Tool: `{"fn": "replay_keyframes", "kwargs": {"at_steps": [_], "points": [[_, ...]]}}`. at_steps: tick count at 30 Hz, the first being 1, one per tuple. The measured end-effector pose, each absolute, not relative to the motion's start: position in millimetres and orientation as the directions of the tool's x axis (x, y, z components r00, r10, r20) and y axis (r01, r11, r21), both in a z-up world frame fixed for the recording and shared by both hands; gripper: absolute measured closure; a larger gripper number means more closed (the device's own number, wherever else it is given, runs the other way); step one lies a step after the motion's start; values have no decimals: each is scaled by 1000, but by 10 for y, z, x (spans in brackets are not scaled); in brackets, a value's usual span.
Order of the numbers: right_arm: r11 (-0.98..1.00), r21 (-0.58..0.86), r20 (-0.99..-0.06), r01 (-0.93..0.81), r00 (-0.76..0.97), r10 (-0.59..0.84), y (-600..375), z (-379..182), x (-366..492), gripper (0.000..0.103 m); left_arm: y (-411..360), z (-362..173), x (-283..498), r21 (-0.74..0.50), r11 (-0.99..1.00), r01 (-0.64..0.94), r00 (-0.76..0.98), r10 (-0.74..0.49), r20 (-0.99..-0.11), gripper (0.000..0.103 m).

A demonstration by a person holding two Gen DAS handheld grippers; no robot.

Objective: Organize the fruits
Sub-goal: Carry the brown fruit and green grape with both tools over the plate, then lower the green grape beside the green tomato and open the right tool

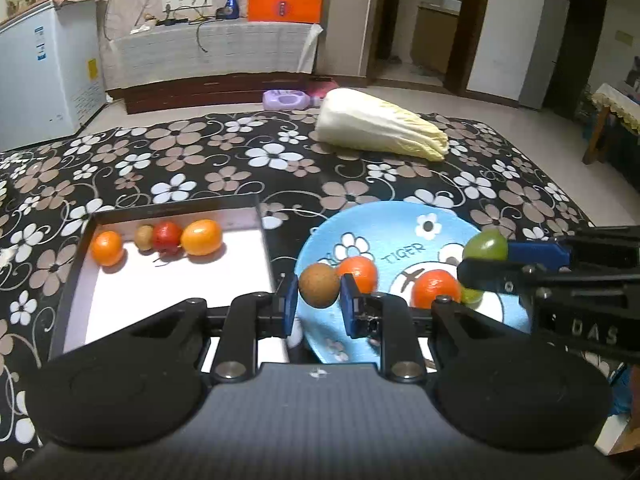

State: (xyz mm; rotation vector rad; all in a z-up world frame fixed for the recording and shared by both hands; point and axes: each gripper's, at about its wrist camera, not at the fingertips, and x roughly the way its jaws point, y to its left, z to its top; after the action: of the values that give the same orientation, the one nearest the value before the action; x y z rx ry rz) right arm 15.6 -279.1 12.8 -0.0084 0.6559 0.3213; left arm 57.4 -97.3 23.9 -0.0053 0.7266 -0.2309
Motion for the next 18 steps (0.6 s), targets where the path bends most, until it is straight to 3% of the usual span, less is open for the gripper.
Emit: {"fn": "replay_keyframes", "kwargs": {"at_steps": [18], "points": [[972,81,-624,-221,749,222,-3039,55,198,71,-1187,180,641,-105,959,262,710,-265,-653,76]]}}
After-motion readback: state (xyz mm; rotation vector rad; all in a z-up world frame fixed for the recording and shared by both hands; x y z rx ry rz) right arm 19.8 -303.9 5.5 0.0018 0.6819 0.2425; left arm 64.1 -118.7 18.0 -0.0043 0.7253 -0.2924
